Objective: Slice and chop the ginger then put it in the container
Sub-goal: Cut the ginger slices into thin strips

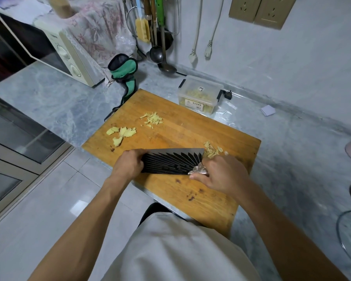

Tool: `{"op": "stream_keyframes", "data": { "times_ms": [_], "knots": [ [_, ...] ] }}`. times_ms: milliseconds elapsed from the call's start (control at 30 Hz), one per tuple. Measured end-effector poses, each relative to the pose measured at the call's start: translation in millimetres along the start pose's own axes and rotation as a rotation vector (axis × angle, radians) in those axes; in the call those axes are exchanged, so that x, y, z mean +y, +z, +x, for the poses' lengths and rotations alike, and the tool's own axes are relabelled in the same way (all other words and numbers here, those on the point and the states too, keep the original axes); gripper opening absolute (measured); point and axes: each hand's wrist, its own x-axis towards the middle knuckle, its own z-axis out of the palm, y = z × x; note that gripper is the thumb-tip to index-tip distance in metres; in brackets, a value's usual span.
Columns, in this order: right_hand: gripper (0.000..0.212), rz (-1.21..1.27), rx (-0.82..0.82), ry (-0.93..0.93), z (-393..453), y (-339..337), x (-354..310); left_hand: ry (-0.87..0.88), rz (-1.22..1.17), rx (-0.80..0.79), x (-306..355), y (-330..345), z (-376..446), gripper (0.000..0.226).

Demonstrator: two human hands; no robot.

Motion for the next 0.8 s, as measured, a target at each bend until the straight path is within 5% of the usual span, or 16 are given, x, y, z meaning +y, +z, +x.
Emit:
{"op": "stream_keyframes", "data": {
  "times_ms": [67, 233, 500, 667, 800],
  "knots": [
    [0.064, 0.025, 0.05, -0.017, -3.6, 3.9, 1.8, -0.043, 0.025, 0.04, 0.9, -7.7, 2.7, 0.043],
    [0.063, 0.072, 0.087, 0.037, -8.8, 5.8, 2.0, 0.111, -0.113, 0.024, 24.5, -11.9, 3.4, 0.059],
    [0.06, 0.471, 0.015, 0.395, -12.8, 13.5, 4.5, -0.209, -0.539, 0.29, 14.2, -8.1, 7.8, 0.023],
    [0.064, 0.871, -0.004, 0.505, -1.9, 16.0, 0.5, -0.161, -0.699, 0.188, 25.6, 8.1, -7.6, 0.048],
    [0.066, 0.942, -0.138, 0.452, 10.1, 5.0, -2.3, -0.253, -0.756, 0.393, 16.1, 9.9, -16.0, 0.056]
  ]
}}
